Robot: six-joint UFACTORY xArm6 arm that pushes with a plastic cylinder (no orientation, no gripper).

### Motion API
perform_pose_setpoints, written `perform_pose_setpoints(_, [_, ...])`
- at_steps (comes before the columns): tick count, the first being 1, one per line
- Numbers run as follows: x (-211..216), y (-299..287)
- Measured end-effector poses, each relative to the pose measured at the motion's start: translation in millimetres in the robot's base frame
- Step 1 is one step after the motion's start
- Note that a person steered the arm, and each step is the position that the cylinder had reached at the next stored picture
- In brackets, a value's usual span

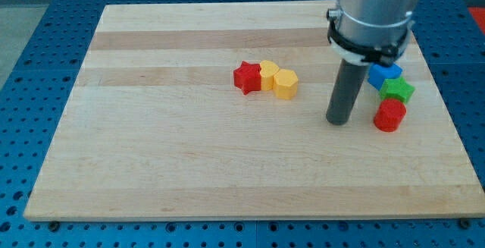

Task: Slide the yellow hexagon towards bottom center

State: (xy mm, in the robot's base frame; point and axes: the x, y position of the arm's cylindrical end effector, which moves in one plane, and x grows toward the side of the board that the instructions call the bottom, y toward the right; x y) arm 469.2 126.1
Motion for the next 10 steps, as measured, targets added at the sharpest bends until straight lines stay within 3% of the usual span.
perform_pose_setpoints(3, [-75,-2])
perform_pose_setpoints(5, [-101,-52])
perform_pose_setpoints(7, [-96,-67])
perform_pose_setpoints(10, [-8,-80])
